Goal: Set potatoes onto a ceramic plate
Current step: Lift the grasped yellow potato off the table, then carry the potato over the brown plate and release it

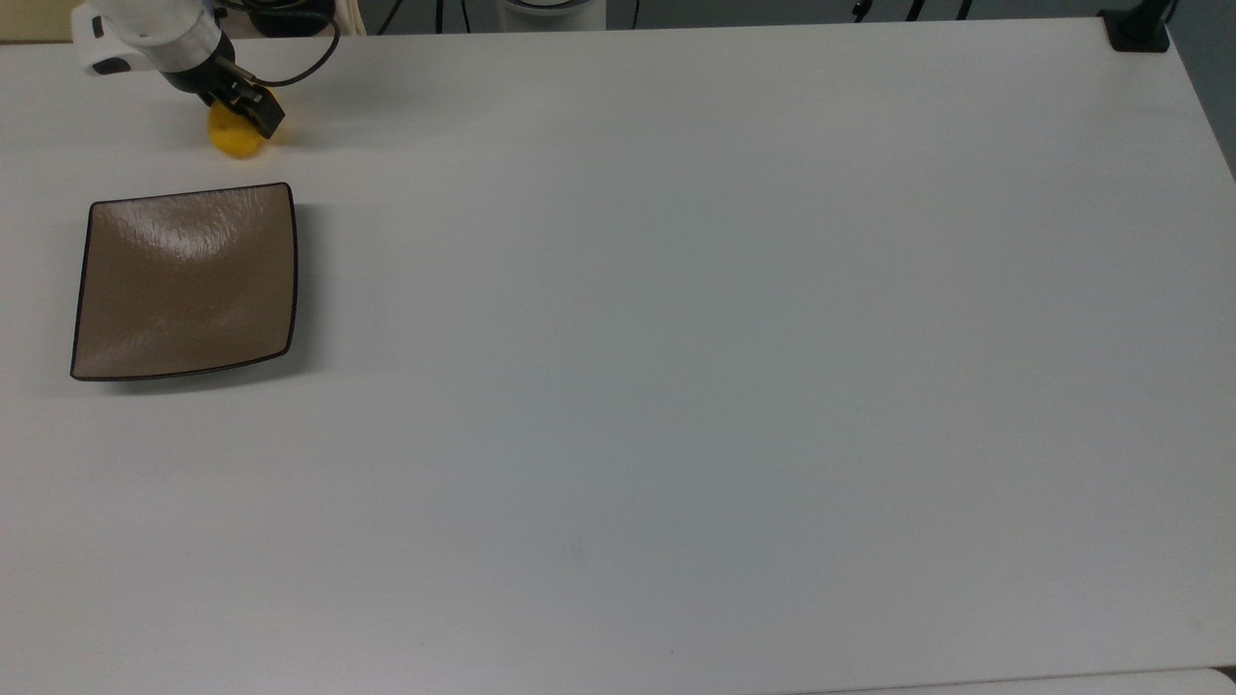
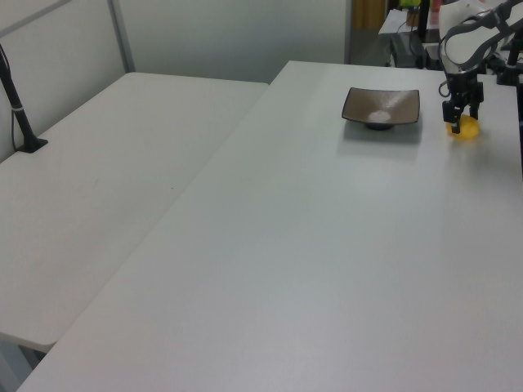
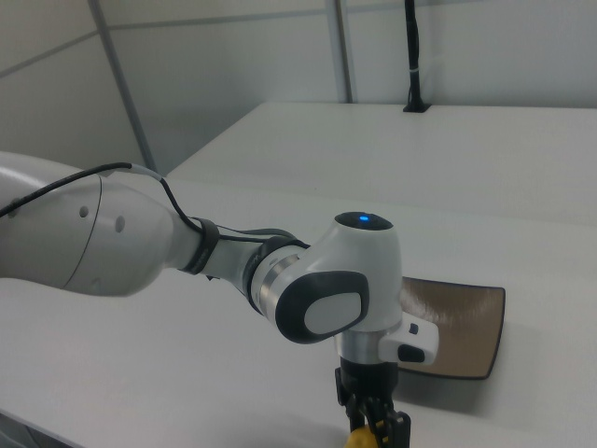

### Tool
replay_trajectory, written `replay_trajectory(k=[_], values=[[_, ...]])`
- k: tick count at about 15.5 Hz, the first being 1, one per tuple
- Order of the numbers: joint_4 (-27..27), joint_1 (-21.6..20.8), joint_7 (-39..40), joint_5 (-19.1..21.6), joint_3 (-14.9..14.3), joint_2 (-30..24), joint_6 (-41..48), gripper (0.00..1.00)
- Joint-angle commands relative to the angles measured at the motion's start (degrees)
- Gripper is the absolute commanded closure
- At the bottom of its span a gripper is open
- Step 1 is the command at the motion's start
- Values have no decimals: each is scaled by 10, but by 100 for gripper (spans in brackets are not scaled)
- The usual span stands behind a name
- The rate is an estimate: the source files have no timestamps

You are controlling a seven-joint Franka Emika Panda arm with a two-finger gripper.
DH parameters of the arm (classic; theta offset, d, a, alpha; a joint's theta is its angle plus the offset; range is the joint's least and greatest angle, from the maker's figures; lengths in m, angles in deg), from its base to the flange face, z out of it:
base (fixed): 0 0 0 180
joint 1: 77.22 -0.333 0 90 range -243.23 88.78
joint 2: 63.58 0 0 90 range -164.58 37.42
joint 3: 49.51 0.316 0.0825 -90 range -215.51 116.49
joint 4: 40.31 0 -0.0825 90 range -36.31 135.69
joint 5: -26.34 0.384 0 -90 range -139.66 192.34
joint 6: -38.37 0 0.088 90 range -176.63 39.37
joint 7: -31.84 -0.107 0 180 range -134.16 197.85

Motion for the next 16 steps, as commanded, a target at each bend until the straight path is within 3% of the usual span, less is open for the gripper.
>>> replay_trajectory(k=[1,8,16], values=[[14,0,-3,2,0,-15,1,51],[1,1,-4,10,-1,-35,5,51],[-69,-2,-4,194,-1,-31,-11,53]])
